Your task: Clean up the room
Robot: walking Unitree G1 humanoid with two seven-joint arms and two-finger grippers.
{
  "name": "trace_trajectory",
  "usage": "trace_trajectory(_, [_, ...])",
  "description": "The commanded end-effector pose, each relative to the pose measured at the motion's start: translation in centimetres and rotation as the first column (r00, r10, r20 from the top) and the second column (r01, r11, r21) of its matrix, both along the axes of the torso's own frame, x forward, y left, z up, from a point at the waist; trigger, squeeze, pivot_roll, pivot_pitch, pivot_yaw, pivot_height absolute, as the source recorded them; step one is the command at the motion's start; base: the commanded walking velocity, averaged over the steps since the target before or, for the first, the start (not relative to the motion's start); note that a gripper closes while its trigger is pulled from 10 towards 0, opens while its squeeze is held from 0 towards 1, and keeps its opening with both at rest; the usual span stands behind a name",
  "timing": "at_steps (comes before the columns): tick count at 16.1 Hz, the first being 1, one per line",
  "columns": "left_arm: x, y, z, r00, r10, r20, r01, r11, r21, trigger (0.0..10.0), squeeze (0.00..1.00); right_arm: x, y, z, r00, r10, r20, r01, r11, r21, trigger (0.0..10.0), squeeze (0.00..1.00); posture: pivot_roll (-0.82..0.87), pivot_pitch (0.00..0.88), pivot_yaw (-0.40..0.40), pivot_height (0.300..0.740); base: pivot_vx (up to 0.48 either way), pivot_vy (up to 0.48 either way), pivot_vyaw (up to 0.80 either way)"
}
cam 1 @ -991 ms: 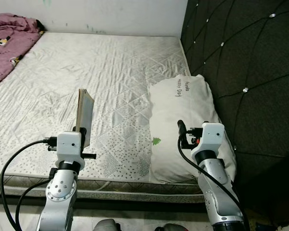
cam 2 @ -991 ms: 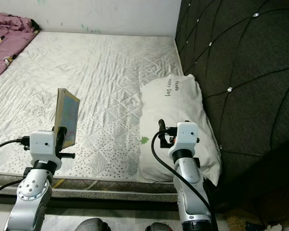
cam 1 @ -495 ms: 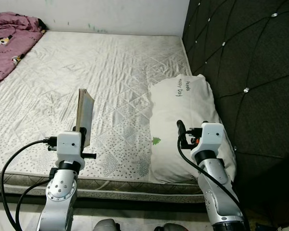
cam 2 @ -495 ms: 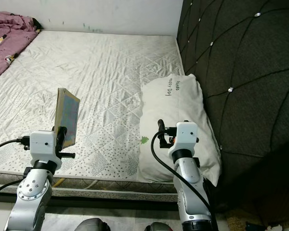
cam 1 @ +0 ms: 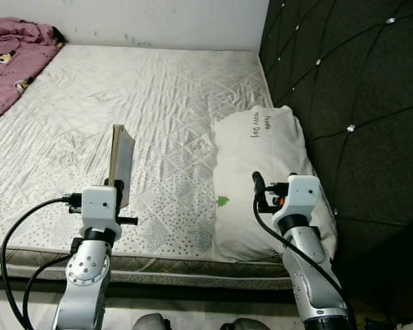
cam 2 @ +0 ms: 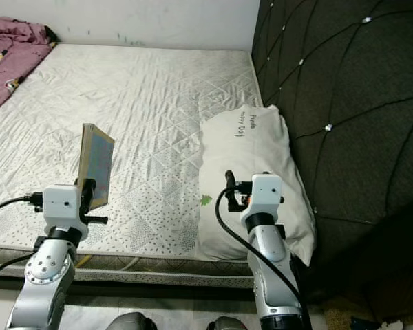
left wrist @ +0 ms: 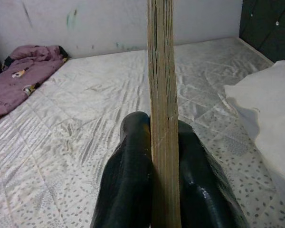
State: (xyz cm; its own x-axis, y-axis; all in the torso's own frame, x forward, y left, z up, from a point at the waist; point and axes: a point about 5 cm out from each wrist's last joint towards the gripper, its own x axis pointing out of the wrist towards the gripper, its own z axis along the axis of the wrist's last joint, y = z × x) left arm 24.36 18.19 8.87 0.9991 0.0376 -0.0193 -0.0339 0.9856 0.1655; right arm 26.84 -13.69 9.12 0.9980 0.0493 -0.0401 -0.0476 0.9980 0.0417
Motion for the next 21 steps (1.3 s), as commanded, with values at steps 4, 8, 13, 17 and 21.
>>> trace_trajectory(4, [0.32,0.02,0.74,0.999,0.006,0.04,-0.007,1.0,0.01,10.0,0.0,0.11,0.2,-0.14,1.0,0.012,-0.01,-0.012,1.0,0.002,10.0,0.0,0.04,0.041,0.004,0.648,0.0,0.0,0.0])
trace_trajectory(8, [0.34,-0.04,0.79,0.999,0.008,0.046,-0.008,1.0,0.01,10.0,0.0,0.08,0.15,-0.17,1.0,0.01,-0.011,-0.01,1.0,0.002,10.0,0.0,0.04,0.039,0.005,0.62,0.0,0.0,0.0])
trace_trajectory(13, [0.35,-0.03,0.8,0.998,0.015,0.053,-0.015,1.0,0.004,10.0,0.0,0.08,0.11,-0.27,1.0,0.01,-0.016,-0.01,1.0,0.003,10.0,0.0,0.04,0.035,0.004,0.62,0.0,0.0,0.0])
trace_trajectory(17, [0.39,-0.01,0.7,0.999,0.017,0.042,-0.017,1.0,-0.002,10.0,0.0,0.08,0.15,-0.26,1.0,0.016,-0.02,-0.015,1.0,0.003,10.0,0.0,0.04,0.046,-0.001,0.62,0.0,0.0,0.0])
trace_trajectory(21, [0.49,-0.02,0.7,0.999,0.015,0.043,-0.015,1.0,-0.006,10.0,0.0,0.2,0.28,-0.26,0.999,0.026,-0.021,-0.026,1.0,0.0,10.0,0.0,0.03,0.049,-0.002,0.606,0.0,0.0,0.0])
